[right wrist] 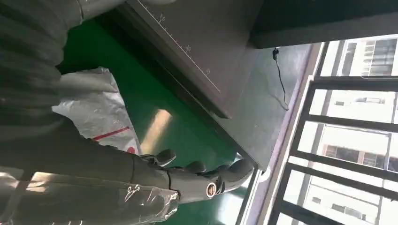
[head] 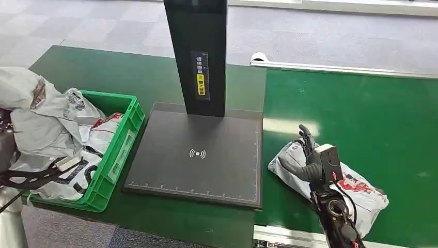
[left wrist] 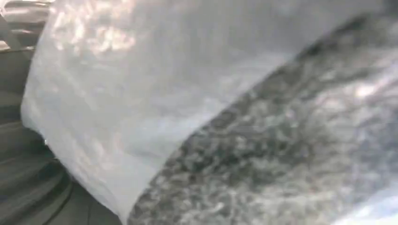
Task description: Moved the parcel from conveyor to table for the left to box.
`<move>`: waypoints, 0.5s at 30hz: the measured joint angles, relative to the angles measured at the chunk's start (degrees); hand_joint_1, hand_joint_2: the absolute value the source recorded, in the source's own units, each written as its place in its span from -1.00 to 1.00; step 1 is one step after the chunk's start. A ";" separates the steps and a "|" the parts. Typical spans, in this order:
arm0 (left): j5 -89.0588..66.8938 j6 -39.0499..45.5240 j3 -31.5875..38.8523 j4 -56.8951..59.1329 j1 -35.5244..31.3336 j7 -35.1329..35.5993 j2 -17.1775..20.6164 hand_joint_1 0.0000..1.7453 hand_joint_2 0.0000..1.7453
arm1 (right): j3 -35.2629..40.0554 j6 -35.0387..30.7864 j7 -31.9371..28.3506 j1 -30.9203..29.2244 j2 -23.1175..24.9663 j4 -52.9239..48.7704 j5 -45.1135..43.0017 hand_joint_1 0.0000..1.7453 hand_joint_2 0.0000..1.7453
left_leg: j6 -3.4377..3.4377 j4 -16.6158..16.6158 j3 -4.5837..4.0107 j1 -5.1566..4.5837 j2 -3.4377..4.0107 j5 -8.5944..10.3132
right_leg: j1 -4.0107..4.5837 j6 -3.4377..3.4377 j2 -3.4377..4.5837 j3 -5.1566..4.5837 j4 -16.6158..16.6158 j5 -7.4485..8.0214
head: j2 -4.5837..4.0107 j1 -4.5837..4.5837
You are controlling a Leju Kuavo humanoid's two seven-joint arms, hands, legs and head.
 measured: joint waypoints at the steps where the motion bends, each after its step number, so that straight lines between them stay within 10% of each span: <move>1: 0.00 0.00 -0.05 0.81 0.43 2.08 0.83 0.84 1.00 | -0.07 0.31 0.00 -0.01 0.13 0.00 0.33 -1.00 1.00 | 0.00 0.00 0.01 0.00 0.00 0.00 | 0.00 0.00 0.01 -0.02 -0.01 0.00 | 0.00 0.04; 7: -0.07 -5.21 -15.39 13.38 -7.72 37.75 18.64 0.80 1.00 | -0.74 0.89 0.09 -0.03 0.48 0.00 1.27 -1.00 1.00 | -0.13 0.09 0.12 0.23 -0.19 0.09 | 0.22 -0.08 -0.18 -0.61 -0.06 0.02 | -0.02 -0.17; 11: -0.20 -11.13 -39.33 25.69 -19.75 75.69 17.62 0.68 1.00 | -0.79 1.66 -0.59 -1.52 1.18 0.09 1.68 -1.00 1.00 | -0.11 0.04 0.20 0.14 0.08 0.12 | 0.06 -0.14 0.04 0.08 -0.02 0.22 | 0.00 -0.09; 15: -0.20 -11.61 -70.71 32.92 -22.31 74.18 18.56 0.58 1.00 | -0.85 2.19 -1.12 -1.99 1.33 0.68 1.97 -1.00 1.00 | -0.04 0.05 0.16 0.09 0.33 0.12 | 0.01 -0.08 0.37 0.19 -0.06 0.33 | -0.02 -0.02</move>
